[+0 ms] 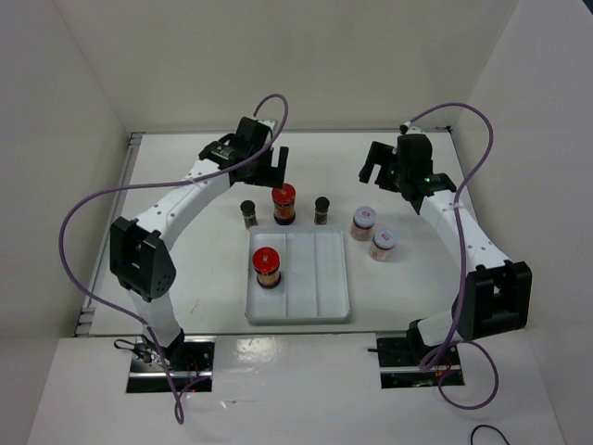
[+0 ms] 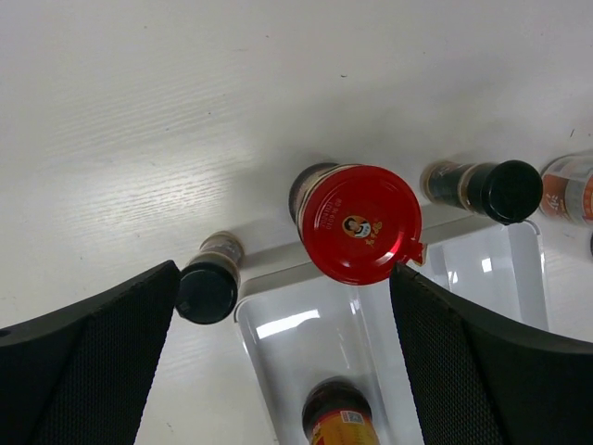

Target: Organize the condiment bottles

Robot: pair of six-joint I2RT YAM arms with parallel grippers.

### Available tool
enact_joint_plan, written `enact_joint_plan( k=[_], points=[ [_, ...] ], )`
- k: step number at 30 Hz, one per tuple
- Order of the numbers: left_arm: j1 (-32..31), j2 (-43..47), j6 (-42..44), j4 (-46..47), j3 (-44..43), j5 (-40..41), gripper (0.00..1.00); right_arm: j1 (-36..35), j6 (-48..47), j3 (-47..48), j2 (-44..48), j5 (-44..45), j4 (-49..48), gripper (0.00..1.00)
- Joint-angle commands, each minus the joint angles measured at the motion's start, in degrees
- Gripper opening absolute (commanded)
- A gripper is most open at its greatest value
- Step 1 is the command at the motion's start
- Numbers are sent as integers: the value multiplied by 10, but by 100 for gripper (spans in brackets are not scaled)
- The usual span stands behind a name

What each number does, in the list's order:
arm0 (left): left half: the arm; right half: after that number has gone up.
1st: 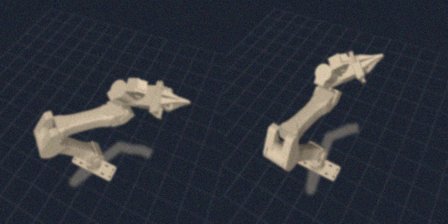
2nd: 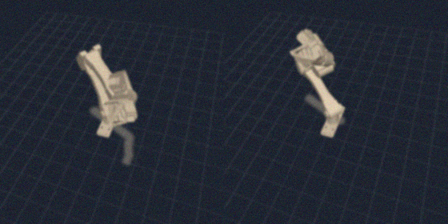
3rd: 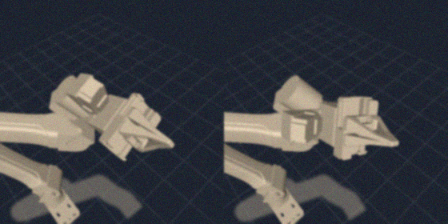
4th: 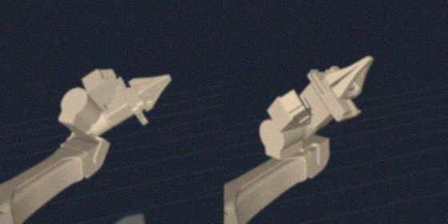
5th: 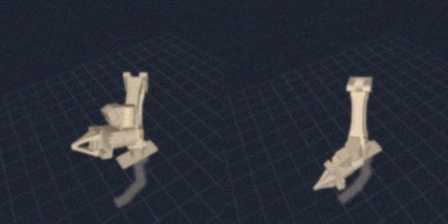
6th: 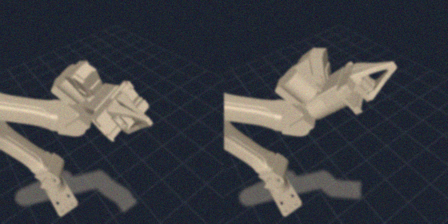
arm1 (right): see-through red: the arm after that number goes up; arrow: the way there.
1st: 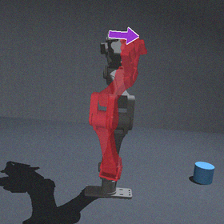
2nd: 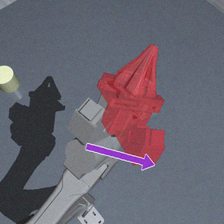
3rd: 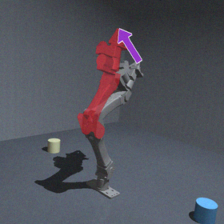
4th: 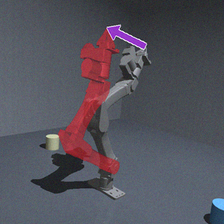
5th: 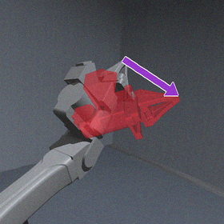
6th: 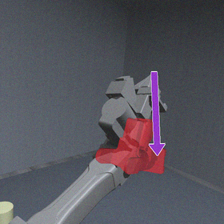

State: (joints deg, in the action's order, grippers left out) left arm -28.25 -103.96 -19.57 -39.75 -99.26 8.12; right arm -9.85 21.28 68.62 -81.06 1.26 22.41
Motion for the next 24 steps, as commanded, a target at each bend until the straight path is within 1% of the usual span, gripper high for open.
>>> enact_joint_plan(
  k=[1, 4, 6, 9, 12, 24],
  points=[
    [6, 22, -3, 18, 24, -20, 100, 4, -8, -6, -3, -5, -5, 99],
    [11, 28, -3, 30, 36, -44, 100, 4, -8, -6, -3, -10, -5, 99],
    [11, 28, 12, 35, 29, -79, 100, 4, -8, -6, -3, -10, -5, 99],
    [-10, -4, 23, 23, -2, -72, 100, 4, -8, -6, -3, -10, -5, 99],
    [-17, -36, 30, 6, -23, -67, 100, 4, -8, -6, -3, -5, -5, 99],
    [-22, -89, 36, 0, -39, -67, 100, 4, -8, -11, -9, -5, -5, 99]
  ],
)
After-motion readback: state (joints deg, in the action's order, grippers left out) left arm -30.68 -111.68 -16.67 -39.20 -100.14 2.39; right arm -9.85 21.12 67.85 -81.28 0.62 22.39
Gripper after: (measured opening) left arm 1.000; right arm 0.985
